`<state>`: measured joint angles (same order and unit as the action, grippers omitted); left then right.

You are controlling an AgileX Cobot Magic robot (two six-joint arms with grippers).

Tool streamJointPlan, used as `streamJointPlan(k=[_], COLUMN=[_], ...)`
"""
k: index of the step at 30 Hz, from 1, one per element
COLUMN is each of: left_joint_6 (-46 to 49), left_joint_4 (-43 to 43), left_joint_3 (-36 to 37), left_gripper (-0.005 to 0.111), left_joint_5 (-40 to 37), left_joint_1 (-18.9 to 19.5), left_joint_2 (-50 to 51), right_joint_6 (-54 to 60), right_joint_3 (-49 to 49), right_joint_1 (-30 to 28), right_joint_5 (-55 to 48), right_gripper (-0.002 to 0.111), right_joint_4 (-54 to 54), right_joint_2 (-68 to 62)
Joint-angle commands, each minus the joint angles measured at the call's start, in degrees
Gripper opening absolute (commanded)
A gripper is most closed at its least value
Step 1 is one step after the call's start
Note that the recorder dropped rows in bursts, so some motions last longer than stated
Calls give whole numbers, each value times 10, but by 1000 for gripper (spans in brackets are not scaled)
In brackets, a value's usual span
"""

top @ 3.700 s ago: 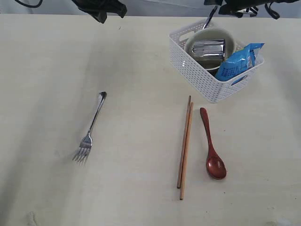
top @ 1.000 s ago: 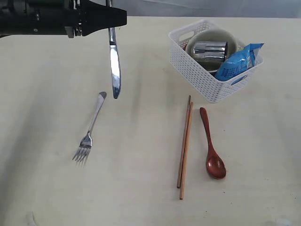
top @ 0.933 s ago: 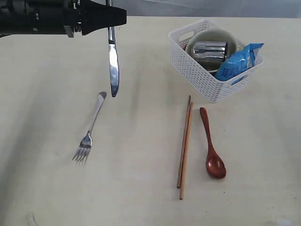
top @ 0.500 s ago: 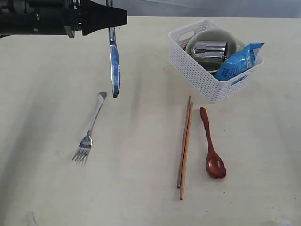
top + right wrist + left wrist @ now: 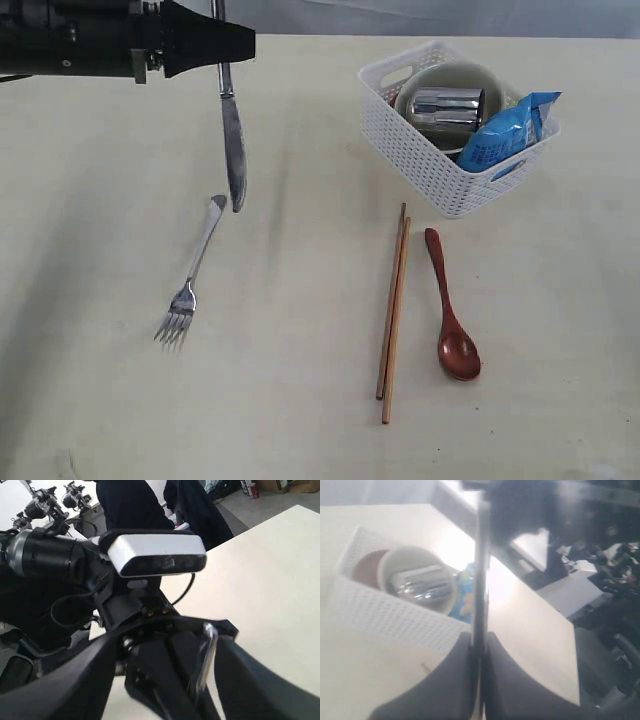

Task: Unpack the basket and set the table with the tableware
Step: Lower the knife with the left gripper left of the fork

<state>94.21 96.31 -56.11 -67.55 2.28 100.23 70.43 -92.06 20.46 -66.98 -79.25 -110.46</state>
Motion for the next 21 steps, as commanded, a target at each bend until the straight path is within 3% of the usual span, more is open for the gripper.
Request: streamJointPlan(k=[1,5,10,14,21], left_joint_6=[-96,-287,-470,-497,-498], left_joint_4=[-67,-273,-435,-457,-426], left_joint_3=[4,1,1,23,92], left_gripper=[0,0,0,0,0], left_joint_5=[115,291,274,287,309], left_joint_1=[34,32,9,-21,-26], left_joint_2=[-15,-47,-59,-54,-49], right_joint_6=[-38,-113,-165,-160,-129], right_joint_3=[-1,3,5,30,87], right_joint_1=[-53,-110,-158,-164,-162], right_joint_5=[-10,-11,-30,-30,-30], right_gripper=[56,56,56,56,56], right_joint_4=[53,116,170,170,167], right_joint_2=[33,61,84,95,113])
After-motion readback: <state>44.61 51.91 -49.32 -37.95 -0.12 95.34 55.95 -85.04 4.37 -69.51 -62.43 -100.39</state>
